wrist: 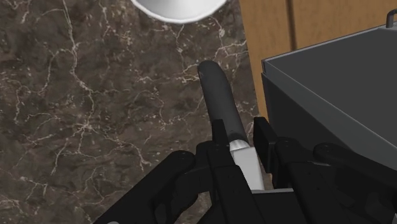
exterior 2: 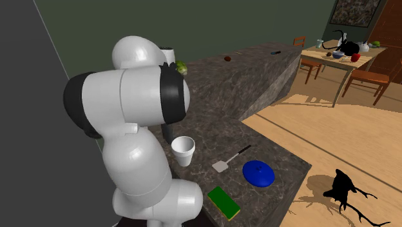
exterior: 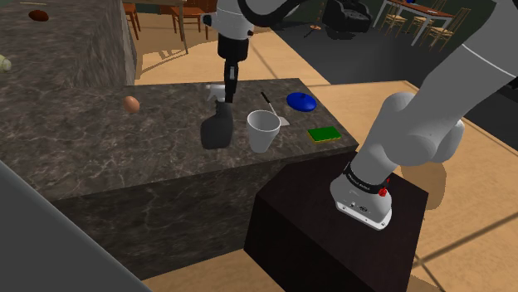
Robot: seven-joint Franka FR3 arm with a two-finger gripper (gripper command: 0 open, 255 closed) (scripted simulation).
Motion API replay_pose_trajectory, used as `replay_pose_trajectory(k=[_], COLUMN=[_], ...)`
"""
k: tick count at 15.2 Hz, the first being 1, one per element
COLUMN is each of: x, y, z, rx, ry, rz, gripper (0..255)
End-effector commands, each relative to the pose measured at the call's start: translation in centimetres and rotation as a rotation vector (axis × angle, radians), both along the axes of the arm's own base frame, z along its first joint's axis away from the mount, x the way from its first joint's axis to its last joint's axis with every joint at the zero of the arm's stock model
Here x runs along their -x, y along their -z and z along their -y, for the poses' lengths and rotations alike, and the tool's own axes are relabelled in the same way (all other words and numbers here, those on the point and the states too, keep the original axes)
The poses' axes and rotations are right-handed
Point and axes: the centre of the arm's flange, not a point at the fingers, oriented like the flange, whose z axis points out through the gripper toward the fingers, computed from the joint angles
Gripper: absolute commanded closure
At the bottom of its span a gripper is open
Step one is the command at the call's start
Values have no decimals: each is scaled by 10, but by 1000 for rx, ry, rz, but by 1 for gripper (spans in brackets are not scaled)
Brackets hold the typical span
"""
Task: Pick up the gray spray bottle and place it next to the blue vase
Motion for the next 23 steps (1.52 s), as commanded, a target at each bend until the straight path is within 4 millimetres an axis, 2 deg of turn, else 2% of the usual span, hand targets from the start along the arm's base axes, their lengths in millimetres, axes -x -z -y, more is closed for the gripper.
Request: replay_pose_trajectory(k=[1,23], x=[0,0], y=[-12,-128], z=[0,0], rx=[0,0], ry=[0,0], rz=[0,0], gripper=[255,255])
